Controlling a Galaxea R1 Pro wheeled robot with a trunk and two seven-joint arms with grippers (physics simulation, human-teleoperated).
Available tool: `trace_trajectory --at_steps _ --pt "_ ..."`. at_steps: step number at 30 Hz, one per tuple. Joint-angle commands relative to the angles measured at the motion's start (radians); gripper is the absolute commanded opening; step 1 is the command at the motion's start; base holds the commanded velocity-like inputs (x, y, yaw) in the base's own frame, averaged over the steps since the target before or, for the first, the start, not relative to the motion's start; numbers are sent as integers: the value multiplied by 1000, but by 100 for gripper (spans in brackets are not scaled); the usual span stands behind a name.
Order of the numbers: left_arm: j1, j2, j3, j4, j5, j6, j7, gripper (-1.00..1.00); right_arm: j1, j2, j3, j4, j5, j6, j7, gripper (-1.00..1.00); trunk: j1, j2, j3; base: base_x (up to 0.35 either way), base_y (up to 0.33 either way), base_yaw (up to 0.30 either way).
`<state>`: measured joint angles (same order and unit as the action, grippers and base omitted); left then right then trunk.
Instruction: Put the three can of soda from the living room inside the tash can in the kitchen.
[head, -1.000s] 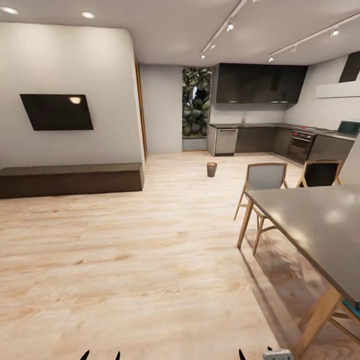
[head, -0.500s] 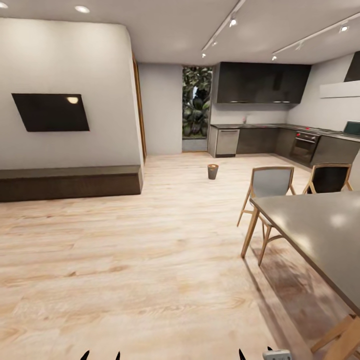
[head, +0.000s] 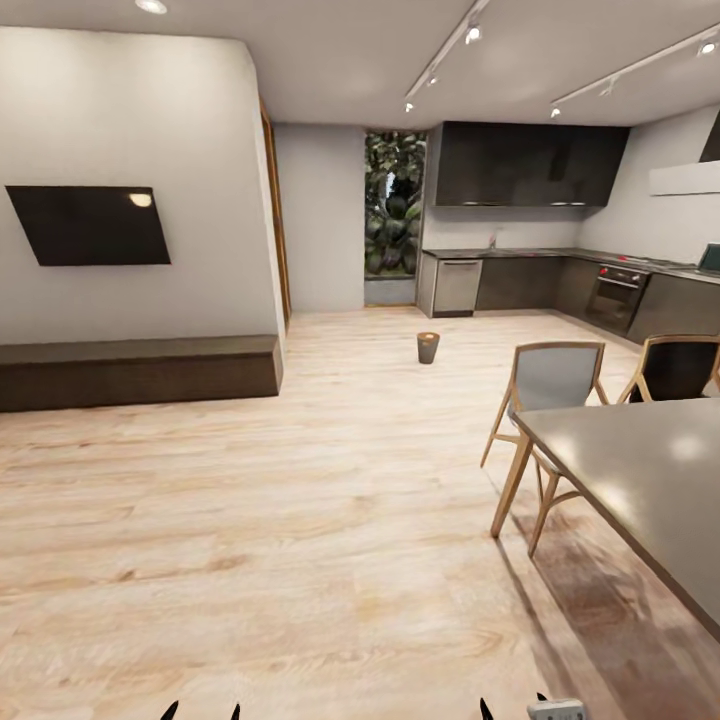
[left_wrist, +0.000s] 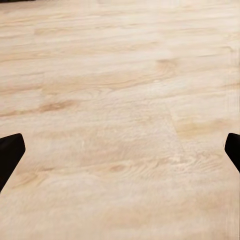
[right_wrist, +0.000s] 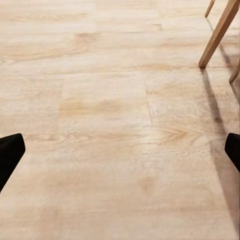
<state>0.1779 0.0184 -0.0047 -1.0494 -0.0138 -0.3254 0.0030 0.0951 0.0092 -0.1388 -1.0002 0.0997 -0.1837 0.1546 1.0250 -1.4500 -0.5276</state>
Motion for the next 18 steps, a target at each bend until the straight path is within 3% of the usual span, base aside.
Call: trace_trajectory --at_steps 1,18 --pt "0 0 0 0 0 0 0 100 0 0 0 0 0 0 0 100 0 0 0 323 0 0" --pt "0 0 1 0 0 0 0 100 0 0 1 0 0 -1 0 100 0 0 0 323 0 0"
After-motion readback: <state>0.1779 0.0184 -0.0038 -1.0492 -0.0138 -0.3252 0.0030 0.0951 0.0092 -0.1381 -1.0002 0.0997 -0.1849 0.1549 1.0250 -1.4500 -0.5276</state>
